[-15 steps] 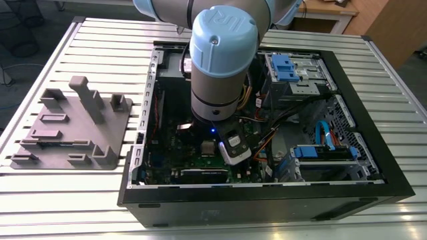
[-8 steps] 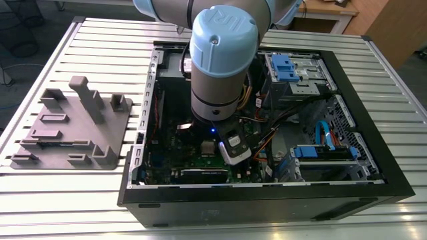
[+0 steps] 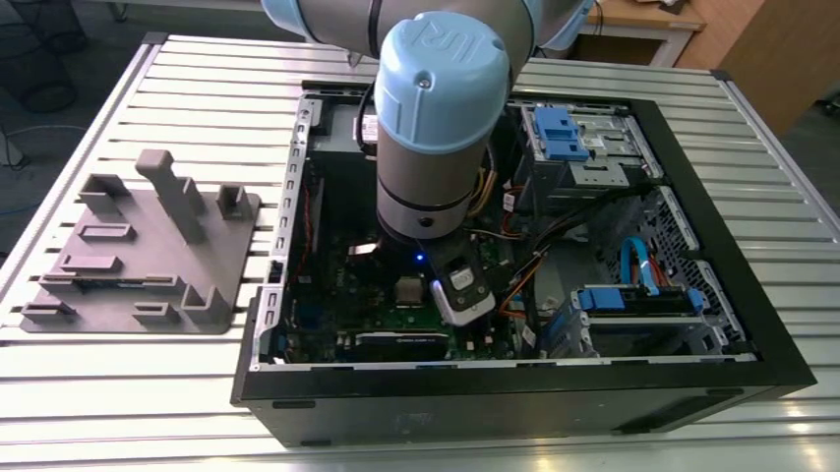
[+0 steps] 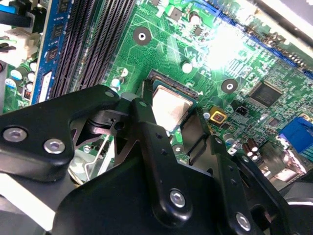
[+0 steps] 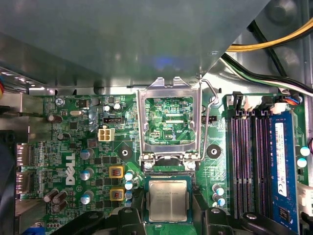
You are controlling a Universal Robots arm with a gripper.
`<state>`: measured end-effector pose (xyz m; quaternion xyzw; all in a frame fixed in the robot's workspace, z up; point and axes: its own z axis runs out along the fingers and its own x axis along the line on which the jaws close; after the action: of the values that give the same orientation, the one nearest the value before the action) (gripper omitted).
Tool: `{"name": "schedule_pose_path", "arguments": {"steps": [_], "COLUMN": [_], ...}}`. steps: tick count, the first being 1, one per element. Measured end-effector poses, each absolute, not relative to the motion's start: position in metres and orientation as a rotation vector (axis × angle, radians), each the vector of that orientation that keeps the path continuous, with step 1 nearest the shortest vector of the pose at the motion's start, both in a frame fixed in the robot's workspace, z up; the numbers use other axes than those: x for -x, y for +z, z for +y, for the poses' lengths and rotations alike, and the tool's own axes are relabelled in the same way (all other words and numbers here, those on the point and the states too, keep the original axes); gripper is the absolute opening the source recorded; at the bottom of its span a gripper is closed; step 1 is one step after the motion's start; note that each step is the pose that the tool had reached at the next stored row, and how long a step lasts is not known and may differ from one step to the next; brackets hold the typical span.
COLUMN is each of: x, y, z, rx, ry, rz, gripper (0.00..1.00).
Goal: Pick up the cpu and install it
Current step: 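Place the cpu into insertion slot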
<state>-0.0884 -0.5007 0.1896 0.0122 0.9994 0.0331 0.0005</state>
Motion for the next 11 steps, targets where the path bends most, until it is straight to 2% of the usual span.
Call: {"name": "schedule_pose_path", "arguments": {"steps": [11], "x": [0.0851], "y": [0.1894], "z": [-0.5026], "rx": [-0.038], "ry": [0.104], "rz": [3.14], "gripper": [0.47]}}
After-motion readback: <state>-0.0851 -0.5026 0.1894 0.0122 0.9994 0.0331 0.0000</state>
